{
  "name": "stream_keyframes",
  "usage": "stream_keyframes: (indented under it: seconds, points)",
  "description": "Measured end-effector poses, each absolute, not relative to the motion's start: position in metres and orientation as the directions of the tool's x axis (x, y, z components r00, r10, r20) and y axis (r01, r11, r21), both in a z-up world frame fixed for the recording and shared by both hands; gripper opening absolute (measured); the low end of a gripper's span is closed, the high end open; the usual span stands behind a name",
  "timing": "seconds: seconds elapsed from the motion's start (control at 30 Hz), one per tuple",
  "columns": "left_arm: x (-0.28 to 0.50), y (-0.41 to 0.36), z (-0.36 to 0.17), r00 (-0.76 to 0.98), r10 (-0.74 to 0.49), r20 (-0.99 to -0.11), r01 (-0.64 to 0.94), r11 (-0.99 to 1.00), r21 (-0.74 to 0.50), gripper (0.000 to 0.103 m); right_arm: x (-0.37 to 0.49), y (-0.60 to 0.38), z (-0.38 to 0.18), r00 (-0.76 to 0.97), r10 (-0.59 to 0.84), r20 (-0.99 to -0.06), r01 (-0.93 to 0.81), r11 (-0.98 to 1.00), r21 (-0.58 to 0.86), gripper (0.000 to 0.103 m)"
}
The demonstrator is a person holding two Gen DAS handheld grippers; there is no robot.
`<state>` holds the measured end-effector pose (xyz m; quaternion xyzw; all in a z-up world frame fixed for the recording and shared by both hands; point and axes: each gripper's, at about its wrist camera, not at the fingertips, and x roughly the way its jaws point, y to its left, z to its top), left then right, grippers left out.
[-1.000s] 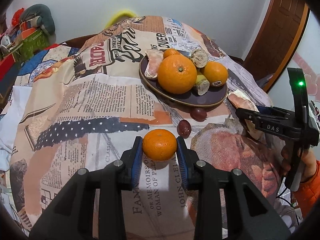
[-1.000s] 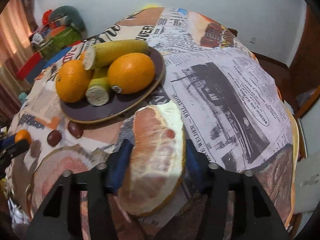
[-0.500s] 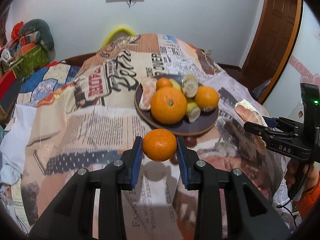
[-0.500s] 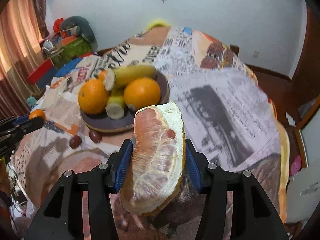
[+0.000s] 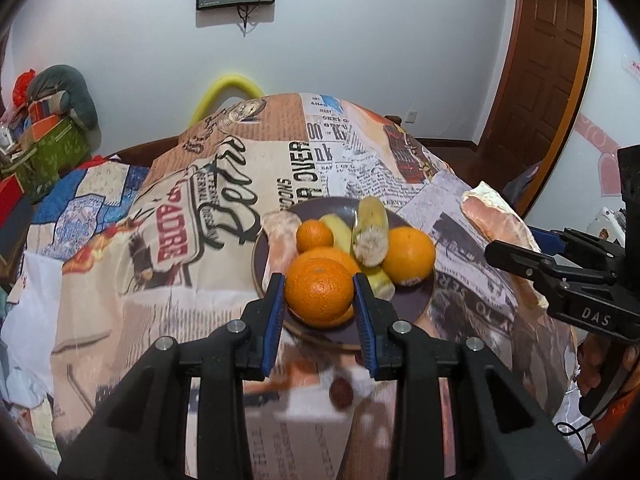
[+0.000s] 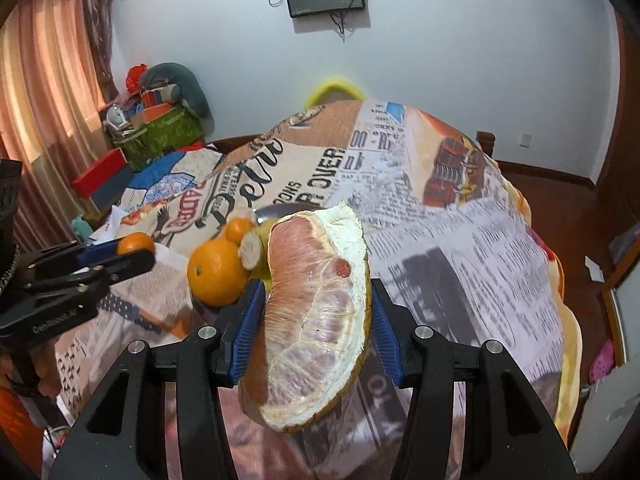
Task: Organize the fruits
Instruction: 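Carry the pomelo wedge over the plate while the left gripper sets its mandarin there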
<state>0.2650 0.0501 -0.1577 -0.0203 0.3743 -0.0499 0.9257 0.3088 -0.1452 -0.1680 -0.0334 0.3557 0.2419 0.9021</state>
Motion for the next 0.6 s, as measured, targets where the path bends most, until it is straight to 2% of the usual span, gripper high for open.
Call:
stream_keyframes:
  seconds: [0.6]
  points:
    - [0.326,0.055,-0.178,0.700,-0.112,-0.705,0.088,0.994,-0.071,0.033,0.359,-0.111,-0.182,0.599,0.461,-0.655,-0.498,0.855,0.146,0.048]
